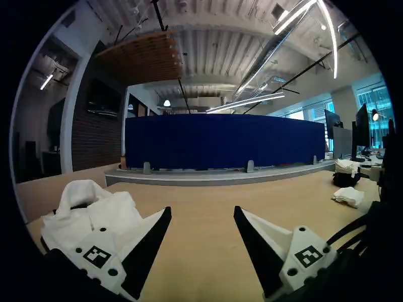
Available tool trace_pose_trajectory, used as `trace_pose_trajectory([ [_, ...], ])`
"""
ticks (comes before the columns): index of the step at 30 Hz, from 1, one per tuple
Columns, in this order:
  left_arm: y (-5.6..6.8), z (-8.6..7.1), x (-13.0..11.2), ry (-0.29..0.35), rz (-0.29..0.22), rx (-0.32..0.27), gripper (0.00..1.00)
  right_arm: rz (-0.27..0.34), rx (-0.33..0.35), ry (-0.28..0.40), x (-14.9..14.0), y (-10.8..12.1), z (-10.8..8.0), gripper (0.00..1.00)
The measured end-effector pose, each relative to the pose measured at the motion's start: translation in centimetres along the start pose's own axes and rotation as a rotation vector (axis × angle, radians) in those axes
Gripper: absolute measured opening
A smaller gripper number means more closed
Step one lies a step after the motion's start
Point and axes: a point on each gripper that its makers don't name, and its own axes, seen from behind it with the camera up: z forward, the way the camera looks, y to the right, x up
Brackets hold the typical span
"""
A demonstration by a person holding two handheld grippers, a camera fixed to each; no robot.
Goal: Fold towel
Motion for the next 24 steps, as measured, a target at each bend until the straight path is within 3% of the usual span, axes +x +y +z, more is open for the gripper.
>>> trace_pose_trajectory([
  [9, -0.02, 0.01, 0.00, 0.000, 0.000, 0.000, 0.94, -0.035, -0.003, 0.009, -0.06, -0.61, -0.23, 1.00],
  [24, -0.04, 0.02, 0.00, 0.000, 0.000, 0.000, 0.95, -0.034, -0.019, 0.007, -0.12, -0.18, -0.05, 1.00],
])
